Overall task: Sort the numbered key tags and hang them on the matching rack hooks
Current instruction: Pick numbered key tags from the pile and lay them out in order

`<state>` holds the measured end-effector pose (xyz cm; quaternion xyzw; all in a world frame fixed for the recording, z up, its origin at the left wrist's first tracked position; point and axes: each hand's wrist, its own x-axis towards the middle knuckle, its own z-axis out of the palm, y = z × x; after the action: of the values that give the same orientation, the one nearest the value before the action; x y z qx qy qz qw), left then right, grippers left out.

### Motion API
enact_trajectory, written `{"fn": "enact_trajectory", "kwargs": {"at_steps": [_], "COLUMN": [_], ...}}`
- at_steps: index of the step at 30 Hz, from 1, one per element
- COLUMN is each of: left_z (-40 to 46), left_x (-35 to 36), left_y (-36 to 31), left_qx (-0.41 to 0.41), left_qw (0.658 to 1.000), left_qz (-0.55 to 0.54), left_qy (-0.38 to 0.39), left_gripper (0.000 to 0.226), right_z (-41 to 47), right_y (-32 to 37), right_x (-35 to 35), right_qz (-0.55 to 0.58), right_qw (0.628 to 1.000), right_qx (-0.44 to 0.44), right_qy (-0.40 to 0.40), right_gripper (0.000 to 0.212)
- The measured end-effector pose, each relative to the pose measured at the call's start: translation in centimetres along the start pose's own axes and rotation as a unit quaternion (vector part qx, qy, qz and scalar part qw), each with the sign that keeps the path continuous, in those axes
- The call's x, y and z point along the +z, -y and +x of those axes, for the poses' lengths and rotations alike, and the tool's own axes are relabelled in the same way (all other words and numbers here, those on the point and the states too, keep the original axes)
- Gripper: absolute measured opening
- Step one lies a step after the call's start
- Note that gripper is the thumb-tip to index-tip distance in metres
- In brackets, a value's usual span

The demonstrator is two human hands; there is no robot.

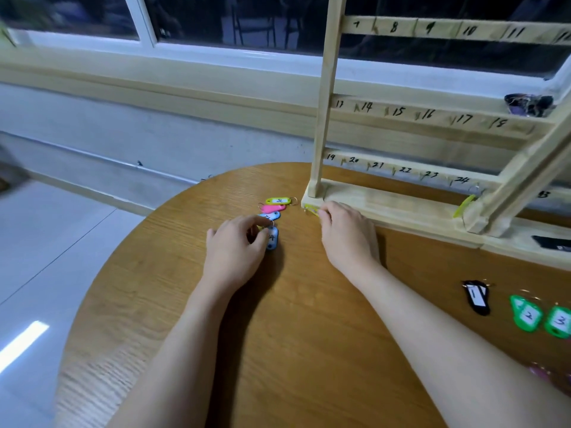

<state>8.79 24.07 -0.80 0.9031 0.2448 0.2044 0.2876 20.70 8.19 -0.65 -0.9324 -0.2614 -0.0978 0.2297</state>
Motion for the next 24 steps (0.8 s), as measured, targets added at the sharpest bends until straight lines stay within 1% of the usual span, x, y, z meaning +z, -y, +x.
{"fn": "enact_trajectory", "kwargs": {"at_steps": [2, 6, 10, 11, 14, 20, 22, 24], "left_z": [0.04, 0.13, -0.01, -0.03, -0.1, -0.15, -0.1, -0.09], "left_x": [0.09, 0.19, 0.04, -0.02, -0.09, -0.22, -0.27, -0.25], "left_y": [-0.02, -0.1, -0.09, -0.12, -0.22, -0.26, -0.26, -0.28], "left_qx": [0.005, 0.009, 0.01, 0.015, 0.026, 0.014, 0.009, 0.002], "left_qw": [1.0, 1.0, 1.0, 0.999, 0.998, 0.999, 0.999, 1.0], "left_qz": [0.006, 0.016, 0.021, 0.027, 0.05, 0.041, 0.029, 0.019], "left_qy": [-0.002, -0.005, 0.004, 0.009, 0.018, 0.025, 0.021, 0.013], "left_gripper": [0.018, 0.021, 0.034, 0.033, 0.022, 0.009, 0.008, 0.012], "right_z": [0.01, 0.03, -0.08, -0.1, -0.1, -0.33, -0.33, -0.32], "right_y": [-0.02, -0.01, -0.02, -0.01, 0.06, 0.19, 0.28, 0.38], "right_x": [-0.1, -0.15, -0.11, -0.11, -0.09, -0.06, -0.08, -0.14], "right_qz": [-0.005, -0.004, -0.001, -0.002, -0.004, -0.008, -0.008, -0.004], "right_qw": [1.0, 1.0, 1.0, 1.0, 1.0, 1.0, 1.0, 1.0], "right_qx": [0.005, 0.013, 0.009, 0.009, 0.008, 0.001, -0.001, -0.002], "right_qy": [0.012, 0.012, 0.0, -0.004, -0.009, -0.009, -0.009, -0.01], "right_gripper": [0.029, 0.029, 0.028, 0.026, 0.024, 0.023, 0.023, 0.023]}}
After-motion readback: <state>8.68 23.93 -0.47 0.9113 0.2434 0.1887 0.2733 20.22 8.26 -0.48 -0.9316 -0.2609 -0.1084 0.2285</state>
